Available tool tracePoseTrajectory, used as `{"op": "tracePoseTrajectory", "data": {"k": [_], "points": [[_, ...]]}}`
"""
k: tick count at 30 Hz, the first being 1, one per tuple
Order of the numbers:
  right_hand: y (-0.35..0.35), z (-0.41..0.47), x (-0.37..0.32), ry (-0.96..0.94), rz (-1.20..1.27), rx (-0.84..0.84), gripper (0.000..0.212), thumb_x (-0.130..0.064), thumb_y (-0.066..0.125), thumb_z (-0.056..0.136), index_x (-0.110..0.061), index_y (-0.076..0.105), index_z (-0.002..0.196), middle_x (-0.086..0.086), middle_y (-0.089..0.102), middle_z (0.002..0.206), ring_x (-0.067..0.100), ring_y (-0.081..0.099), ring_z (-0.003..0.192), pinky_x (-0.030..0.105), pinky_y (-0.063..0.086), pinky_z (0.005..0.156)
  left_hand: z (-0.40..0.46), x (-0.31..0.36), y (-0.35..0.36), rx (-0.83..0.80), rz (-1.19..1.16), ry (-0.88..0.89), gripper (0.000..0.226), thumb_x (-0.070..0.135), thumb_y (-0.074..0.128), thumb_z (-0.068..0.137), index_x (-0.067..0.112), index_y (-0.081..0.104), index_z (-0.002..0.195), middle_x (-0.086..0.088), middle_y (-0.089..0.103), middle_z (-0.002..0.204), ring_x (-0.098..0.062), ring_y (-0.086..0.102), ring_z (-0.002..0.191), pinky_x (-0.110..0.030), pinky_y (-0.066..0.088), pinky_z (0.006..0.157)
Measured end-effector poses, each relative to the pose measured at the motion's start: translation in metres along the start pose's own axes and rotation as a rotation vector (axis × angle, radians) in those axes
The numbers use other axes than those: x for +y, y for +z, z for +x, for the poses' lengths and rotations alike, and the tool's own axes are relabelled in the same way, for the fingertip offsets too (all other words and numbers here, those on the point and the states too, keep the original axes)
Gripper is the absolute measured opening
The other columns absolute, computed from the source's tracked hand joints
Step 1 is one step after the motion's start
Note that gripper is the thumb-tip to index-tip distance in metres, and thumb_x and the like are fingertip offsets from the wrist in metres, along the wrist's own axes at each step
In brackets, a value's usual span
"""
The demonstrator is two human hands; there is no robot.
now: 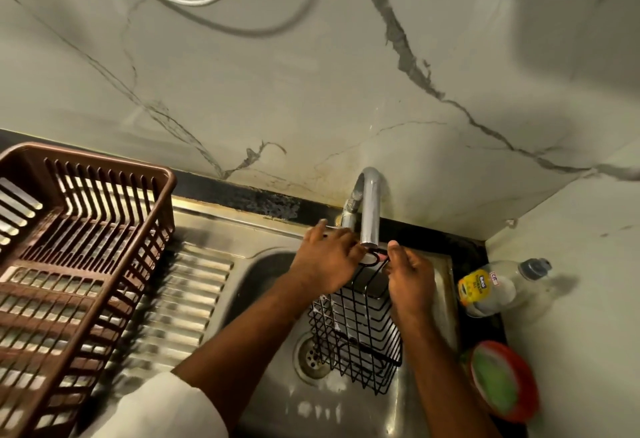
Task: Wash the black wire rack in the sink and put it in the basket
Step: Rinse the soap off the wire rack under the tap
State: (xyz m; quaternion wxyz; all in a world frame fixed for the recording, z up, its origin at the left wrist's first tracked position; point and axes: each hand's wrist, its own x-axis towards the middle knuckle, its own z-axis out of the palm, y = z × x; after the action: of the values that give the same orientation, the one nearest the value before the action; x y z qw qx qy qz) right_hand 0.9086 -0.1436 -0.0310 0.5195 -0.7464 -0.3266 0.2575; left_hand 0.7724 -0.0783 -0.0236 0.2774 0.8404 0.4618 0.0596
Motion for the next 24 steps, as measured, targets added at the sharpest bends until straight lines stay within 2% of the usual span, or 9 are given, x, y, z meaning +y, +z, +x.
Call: {"op": "tracePoseTrajectory", "data": {"k": [2,5,9,11,13,17,21,22,24], "points": [[0.003,-0.002,-0.002,0.040,0.066,-0.006,0.037,-0.023,0.058,0.101,-0.015,0.067,0.067,0.001,0.062,0.056,0.010,0.056,0.053,0.025,0.044,0.053,-0.005,0.022,-0.002,-0.036,0.033,0.094,0.060,0.047,0.017,0.104,0.021,0.054,0.142,-0.010,0.054,0.148,-0.031,0.036,0.146,-0.052,0.016,0.124],[0.006,-0.002,-0.002,0.097,0.134,0.001,0.031,-0.020,0.058,0.101,-0.018,0.071,0.073,-0.003,0.070,0.062,0.015,0.066,0.061,0.027,0.050,0.058,-0.004,0.027,-0.003,-0.069,0.014,0.126,0.051,0.042,0.020,0.110,0.017,0.052,0.142,-0.014,0.055,0.145,-0.033,0.041,0.143,-0.052,0.028,0.121],[0.003,0.000,0.002,0.041,0.106,0.048,0.047,-0.018,0.061,0.099,-0.017,0.056,0.053,-0.007,0.047,0.043,0.006,0.039,0.043,0.028,0.032,0.054,0.006,-0.005,-0.013,-0.144,0.007,0.061,0.053,0.038,0.022,0.110,0.011,0.046,0.148,-0.015,0.042,0.157,-0.029,0.034,0.147,-0.047,0.029,0.122],[0.001,0.001,0.004,0.039,0.127,0.073,0.048,-0.016,0.062,0.099,-0.019,0.062,0.051,-0.006,0.048,0.043,0.005,0.039,0.042,0.028,0.034,0.056,0.009,-0.011,-0.018,-0.165,-0.007,0.037,0.048,0.033,0.027,0.111,0.011,0.040,0.152,-0.012,0.038,0.160,-0.027,0.033,0.146,-0.042,0.027,0.121],[-0.001,0.002,0.004,0.031,0.149,0.086,0.045,-0.018,0.061,0.099,-0.029,0.069,0.055,-0.006,0.054,0.046,0.010,0.046,0.048,0.031,0.039,0.059,0.008,-0.001,-0.017,-0.119,0.053,0.076,0.049,0.038,0.029,0.110,0.012,0.048,0.147,-0.014,0.048,0.150,-0.027,0.043,0.136,-0.041,0.033,0.114],[-0.001,-0.001,0.003,0.080,0.152,0.083,0.037,-0.022,0.061,0.099,-0.022,0.074,0.064,0.002,0.069,0.061,0.024,0.063,0.063,0.042,0.051,0.066,0.000,0.030,-0.005,-0.043,0.110,0.188,0.069,0.048,0.015,0.099,0.011,0.063,0.132,-0.014,0.063,0.133,-0.035,0.053,0.128,-0.045,0.033,0.114],[-0.009,-0.007,0.005,0.069,0.194,0.072,0.026,-0.028,0.062,0.092,-0.018,0.079,0.075,0.010,0.075,0.073,0.034,0.070,0.074,0.053,0.055,0.076,0.001,0.015,-0.012,-0.228,-0.144,0.145,0.045,0.037,0.032,0.109,0.010,0.055,0.137,-0.014,0.065,0.125,-0.037,0.061,0.116,-0.052,0.051,0.098],[-0.013,-0.009,0.004,0.071,0.193,0.091,0.027,-0.029,0.064,0.091,-0.017,0.077,0.071,0.009,0.073,0.071,0.033,0.067,0.072,0.050,0.054,0.074,0.003,0.010,-0.013,-0.155,-0.241,0.096,0.047,0.042,0.031,0.110,0.013,0.055,0.138,-0.012,0.062,0.129,-0.032,0.058,0.120,-0.050,0.049,0.101],[-0.021,-0.013,0.004,0.119,0.219,0.121,0.024,-0.031,0.066,0.087,-0.021,0.077,0.068,0.004,0.071,0.066,0.026,0.062,0.067,0.039,0.049,0.066,0.012,-0.009,-0.009,-0.199,-0.413,0.060,0.051,0.048,0.032,0.107,0.016,0.058,0.136,-0.010,0.056,0.134,-0.025,0.054,0.123,-0.048,0.046,0.107]]}}
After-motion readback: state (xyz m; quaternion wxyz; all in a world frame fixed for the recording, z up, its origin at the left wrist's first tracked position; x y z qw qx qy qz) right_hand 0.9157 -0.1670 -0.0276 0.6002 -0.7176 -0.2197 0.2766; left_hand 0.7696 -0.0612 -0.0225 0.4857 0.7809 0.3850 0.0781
